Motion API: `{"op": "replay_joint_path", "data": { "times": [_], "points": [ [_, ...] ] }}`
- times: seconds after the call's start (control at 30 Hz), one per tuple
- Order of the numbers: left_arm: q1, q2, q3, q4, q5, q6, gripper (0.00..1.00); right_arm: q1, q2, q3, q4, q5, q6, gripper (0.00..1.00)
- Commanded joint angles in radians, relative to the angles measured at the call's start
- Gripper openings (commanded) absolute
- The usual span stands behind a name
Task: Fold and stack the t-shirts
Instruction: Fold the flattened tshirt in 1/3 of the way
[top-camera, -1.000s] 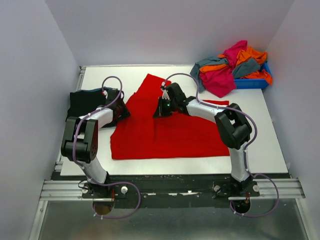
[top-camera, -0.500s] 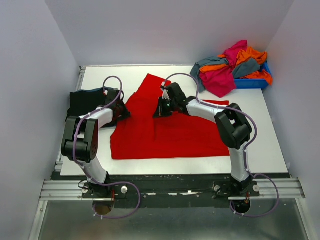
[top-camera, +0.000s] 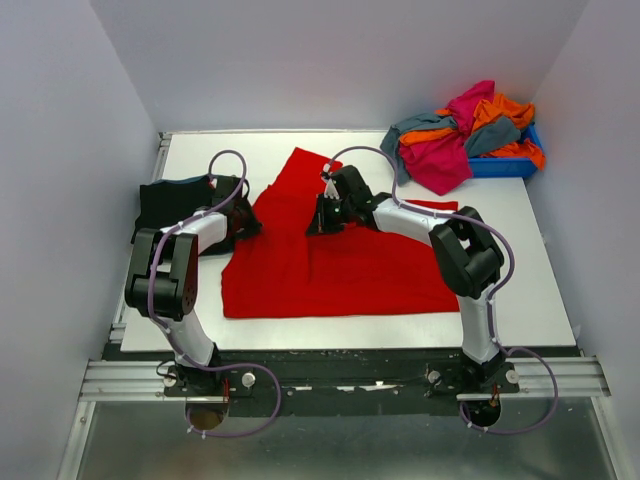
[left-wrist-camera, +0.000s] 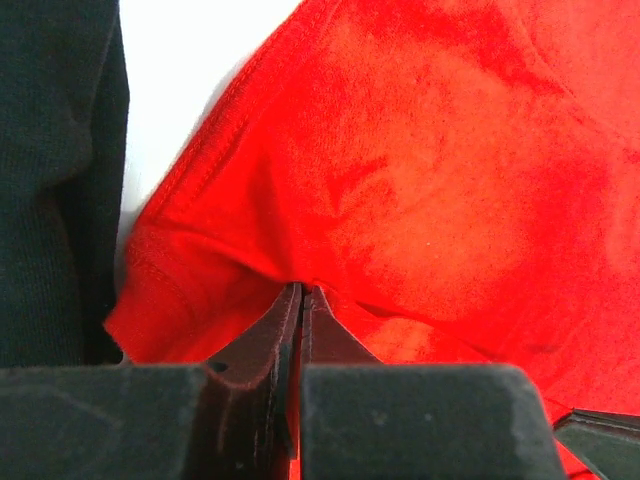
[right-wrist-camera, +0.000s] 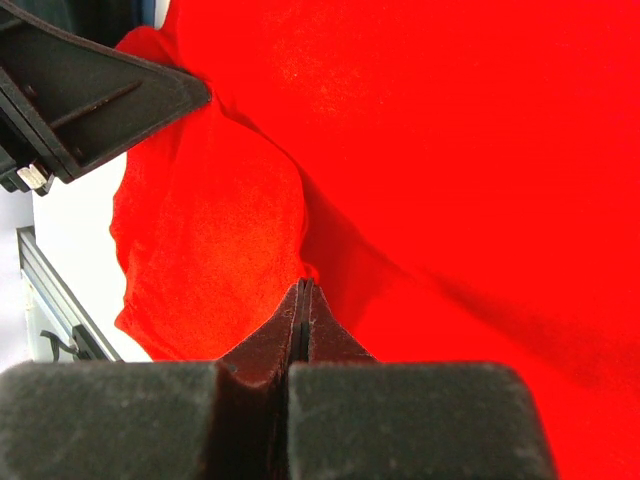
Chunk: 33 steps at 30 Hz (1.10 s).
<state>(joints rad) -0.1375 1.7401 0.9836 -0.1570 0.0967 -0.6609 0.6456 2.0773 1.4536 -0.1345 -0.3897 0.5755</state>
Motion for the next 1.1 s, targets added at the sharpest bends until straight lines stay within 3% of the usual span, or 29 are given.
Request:
{"op": "replay_joint_path", "data": {
  "times": [0.0, 1.07],
  "points": [
    [0.003, -0.008, 0.018, -0.021, -0.038, 0.021, 0.03, -0.011, -0.01, -0.004, 0.018, -0.012, 0.0, 0.01],
    [0.003, -0.232, 0.081, -0.167, -0.087, 0.063, 0.0, -0.02, -0.054, -0.013, 0.019, -0.009, -0.006, 0.01]
  ]
}}
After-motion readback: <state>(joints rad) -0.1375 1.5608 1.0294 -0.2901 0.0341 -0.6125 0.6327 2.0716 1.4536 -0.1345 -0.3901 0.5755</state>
